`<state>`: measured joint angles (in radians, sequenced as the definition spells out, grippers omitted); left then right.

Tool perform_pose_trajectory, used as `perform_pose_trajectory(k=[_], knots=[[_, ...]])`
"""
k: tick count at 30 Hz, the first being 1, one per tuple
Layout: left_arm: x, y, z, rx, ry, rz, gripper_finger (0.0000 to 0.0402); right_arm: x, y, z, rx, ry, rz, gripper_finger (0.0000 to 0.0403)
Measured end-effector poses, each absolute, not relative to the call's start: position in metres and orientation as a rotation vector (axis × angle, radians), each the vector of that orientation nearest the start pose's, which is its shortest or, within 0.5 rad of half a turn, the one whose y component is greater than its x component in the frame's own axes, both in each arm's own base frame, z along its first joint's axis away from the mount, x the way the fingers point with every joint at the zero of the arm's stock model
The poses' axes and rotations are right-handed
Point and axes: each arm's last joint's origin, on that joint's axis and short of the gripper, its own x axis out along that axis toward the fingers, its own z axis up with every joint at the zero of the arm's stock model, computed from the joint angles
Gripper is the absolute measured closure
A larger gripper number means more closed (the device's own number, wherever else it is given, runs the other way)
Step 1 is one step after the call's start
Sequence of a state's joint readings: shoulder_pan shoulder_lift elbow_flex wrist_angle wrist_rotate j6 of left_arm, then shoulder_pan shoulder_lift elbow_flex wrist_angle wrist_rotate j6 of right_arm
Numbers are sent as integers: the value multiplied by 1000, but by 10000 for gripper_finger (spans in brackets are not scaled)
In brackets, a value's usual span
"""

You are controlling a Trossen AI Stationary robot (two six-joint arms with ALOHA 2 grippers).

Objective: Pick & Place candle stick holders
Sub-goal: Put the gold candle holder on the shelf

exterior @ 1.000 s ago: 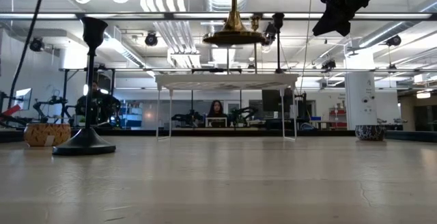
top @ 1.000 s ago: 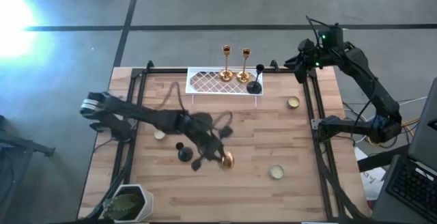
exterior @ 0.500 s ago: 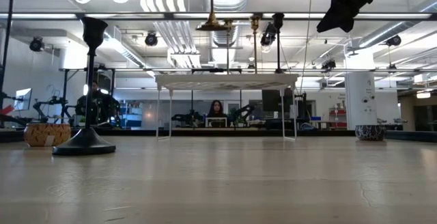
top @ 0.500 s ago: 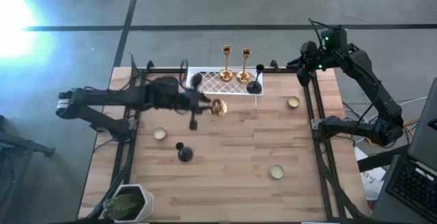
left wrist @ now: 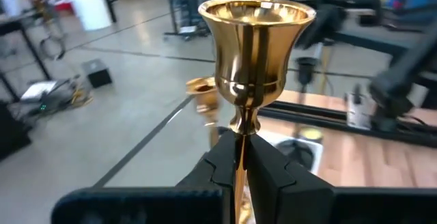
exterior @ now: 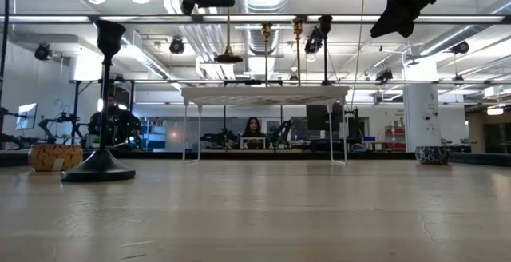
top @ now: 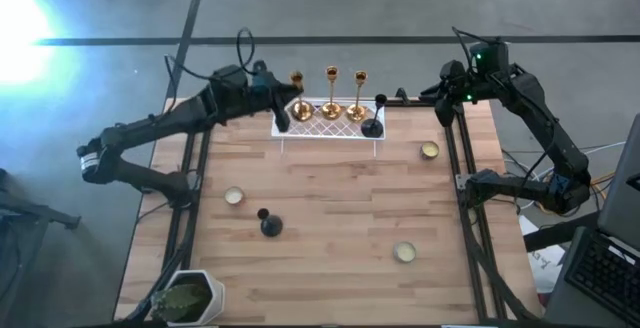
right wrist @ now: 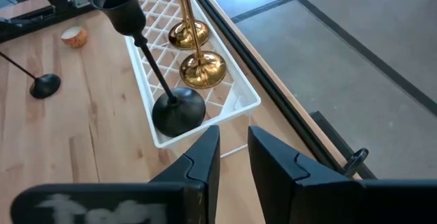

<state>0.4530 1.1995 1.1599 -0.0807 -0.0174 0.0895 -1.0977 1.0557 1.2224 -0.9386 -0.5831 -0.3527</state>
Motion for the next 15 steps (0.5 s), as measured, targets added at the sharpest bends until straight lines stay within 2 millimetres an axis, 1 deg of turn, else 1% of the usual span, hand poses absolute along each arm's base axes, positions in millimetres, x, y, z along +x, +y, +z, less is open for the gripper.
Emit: perform_pose_trajectory(k=[4, 9, 12, 15], knots=[[233, 131, 388, 18, 130, 483, 382, 100, -160, 369, 242, 590, -385, 339], [228, 142, 387, -15, 126, 507, 382, 100, -160, 369, 241, 589, -386, 336], [230, 150, 383, -37, 131, 508, 382, 100, -160, 369, 239, 587, -386, 332], [235, 159, 374, -61, 159, 492, 382, 100, -160, 369, 240, 586, -387, 328]])
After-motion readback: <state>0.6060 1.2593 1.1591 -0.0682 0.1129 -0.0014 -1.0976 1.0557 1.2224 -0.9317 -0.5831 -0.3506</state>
